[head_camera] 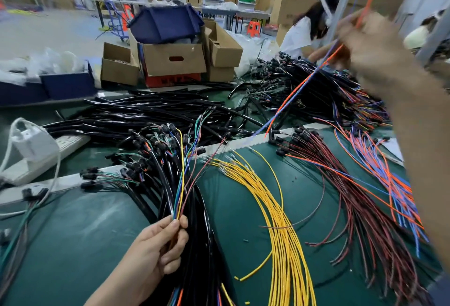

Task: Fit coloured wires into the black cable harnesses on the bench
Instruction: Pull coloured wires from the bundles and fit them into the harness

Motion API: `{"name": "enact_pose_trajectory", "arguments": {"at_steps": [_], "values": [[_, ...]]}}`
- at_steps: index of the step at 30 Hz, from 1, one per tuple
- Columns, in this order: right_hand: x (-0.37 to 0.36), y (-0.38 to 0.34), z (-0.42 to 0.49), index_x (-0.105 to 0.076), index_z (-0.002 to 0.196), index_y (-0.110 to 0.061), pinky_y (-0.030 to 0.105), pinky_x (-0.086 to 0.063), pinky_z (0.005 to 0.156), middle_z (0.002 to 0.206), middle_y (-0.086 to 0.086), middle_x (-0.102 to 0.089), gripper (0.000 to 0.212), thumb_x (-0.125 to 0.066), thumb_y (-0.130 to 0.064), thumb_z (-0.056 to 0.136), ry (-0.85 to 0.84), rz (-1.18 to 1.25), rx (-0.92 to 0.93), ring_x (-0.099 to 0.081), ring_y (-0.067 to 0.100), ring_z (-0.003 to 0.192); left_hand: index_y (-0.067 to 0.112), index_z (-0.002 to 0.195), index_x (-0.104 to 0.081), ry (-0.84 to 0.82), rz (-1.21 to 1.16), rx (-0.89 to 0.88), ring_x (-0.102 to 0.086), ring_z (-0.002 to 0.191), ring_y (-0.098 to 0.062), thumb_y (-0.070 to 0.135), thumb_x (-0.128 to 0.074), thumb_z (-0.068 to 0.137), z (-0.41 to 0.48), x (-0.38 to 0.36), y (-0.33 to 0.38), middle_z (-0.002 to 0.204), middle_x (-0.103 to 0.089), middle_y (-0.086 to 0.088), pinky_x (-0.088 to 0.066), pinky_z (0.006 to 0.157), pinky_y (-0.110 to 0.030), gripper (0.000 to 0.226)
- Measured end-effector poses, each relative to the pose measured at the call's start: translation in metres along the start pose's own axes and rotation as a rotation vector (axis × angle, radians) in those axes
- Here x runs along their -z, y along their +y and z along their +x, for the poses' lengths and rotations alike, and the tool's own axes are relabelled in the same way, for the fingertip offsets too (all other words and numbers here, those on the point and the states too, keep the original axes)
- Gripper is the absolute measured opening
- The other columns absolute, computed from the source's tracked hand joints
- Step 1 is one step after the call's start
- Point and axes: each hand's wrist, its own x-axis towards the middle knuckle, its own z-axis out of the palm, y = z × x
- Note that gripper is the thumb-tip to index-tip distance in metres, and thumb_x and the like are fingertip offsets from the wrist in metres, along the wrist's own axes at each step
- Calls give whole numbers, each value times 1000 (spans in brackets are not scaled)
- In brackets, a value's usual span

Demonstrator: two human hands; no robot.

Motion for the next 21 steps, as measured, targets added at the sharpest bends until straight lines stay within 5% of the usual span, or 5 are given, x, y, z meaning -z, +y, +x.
{"name": "enact_pose_trajectory", "arguments": {"at_steps": [5, 9, 13, 21], "values": [[-67, 11, -45, -44, 86, -12, 17, -54, 54, 68, 9, -71, 10, -45, -9, 96, -522, 421, -329, -70, 14, 65, 0, 88, -54, 38, 84, 0, -45, 34, -12, 14, -50, 79, -3, -5, 1, 67, -64, -17, -42, 34, -20, 17], [-116, 37, -75, -44, 82, -10, 23, -58, 70, 78, 15, -71, 15, -55, 0, 84, -907, 543, -444, -70, 19, 76, 5, 86, -57, 53, 91, 70, -71, 62, -25, 17, -51, 79, -4, -6, 5, 93, -72, -22, -54, 44, -26, 15], [-147, 66, -85, -47, 82, -8, 22, -56, 70, 79, 12, -67, 21, -55, 10, 87, -995, 454, -500, -70, 19, 79, 6, 88, -58, 68, 77, 78, -72, 73, -31, 18, -52, 76, -6, -6, 6, 94, -72, -23, -56, 49, -27, 18], [-143, 101, -66, -47, 90, -9, 23, -55, 73, 79, 10, -65, 17, -53, 8, 88, -1108, 519, -590, -66, 17, 81, 7, 85, -74, 33, 62, 83, -69, 58, -18, 20, -55, 77, -8, -2, 7, 91, -73, -18, -54, 47, -25, 24]]}}
